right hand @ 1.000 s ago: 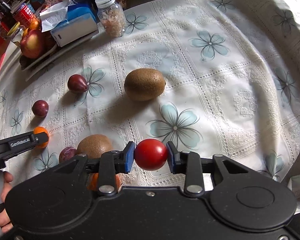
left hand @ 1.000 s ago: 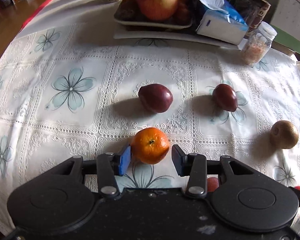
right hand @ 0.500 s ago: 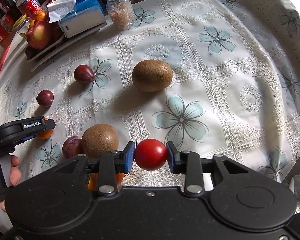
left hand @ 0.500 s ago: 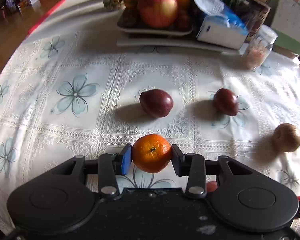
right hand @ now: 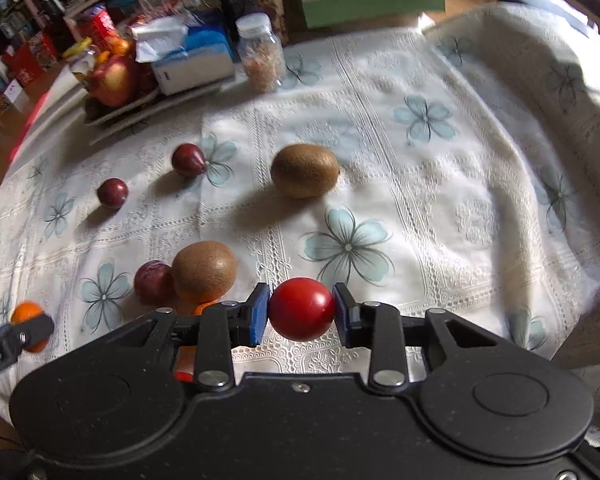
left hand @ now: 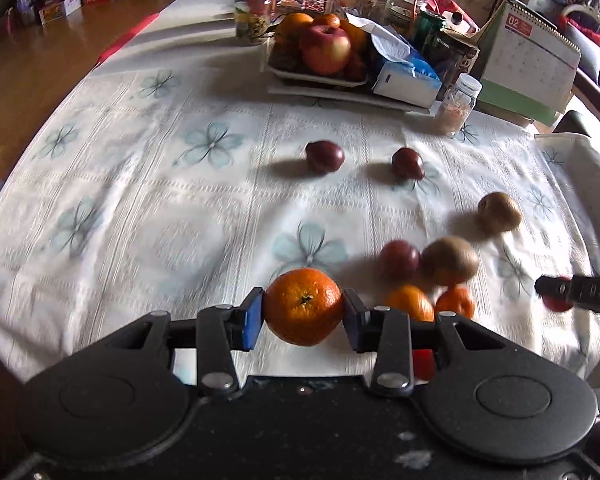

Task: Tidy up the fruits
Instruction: 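Carry the mandarin in the left tool and tomato in the right tool over the tray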

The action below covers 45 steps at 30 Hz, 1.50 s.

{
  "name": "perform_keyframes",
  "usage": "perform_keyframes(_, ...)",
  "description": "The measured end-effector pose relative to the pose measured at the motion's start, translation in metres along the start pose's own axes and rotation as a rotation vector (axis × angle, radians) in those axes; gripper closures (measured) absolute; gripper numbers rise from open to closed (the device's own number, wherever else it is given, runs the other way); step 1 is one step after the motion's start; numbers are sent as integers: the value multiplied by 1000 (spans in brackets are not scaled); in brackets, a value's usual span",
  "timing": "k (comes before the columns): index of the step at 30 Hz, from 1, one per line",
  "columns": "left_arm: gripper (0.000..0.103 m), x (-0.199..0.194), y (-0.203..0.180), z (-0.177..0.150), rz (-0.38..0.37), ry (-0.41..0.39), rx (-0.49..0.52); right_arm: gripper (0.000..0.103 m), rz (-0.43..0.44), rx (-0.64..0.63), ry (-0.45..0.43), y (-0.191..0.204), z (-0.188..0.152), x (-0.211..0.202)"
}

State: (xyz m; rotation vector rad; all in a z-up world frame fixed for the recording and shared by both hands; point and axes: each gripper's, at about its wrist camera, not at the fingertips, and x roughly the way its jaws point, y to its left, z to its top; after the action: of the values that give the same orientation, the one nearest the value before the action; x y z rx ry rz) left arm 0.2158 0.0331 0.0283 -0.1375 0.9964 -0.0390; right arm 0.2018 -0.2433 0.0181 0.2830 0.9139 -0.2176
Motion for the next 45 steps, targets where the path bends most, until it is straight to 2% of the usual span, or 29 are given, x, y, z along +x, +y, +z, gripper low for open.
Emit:
perform_keyframes(5, 62, -23, 11, -38, -19, -20, -11, 60, 47, 6, -69, -1, -24, -26)
perform_keyframes(8, 62, -32, 13, -62, -43, -4, -3, 60, 50, 2, -91, -2, -43, -36)
perform_keyframes(11, 62, -37, 8, -82, -55, 12, 30, 60, 45, -2, -90, -2, -62, -44)
perform_keyframes(16, 62, -52, -5, -111, -41, -18, 101, 60, 72, 38, -69, -6, -91, -57)
perform_keyframes(19, 62, -58, -8, -125, -39, -24, 105, 60, 74, 42, -79, -6, -111, -67)
perform_keyframes(26, 62, -63, -10, -161, -25, 17, 100, 60, 72, 10, -70, 1, -154, -84)
perform_keyframes(36, 62, -74, -12, -184, 3, 0, 110, 60, 39, -53, -104, 14, -194, -101)
perform_keyframes(45, 61, -68, -7, -180, 9, 23, 89, 60, 33, -56, -89, 17, -196, -98)
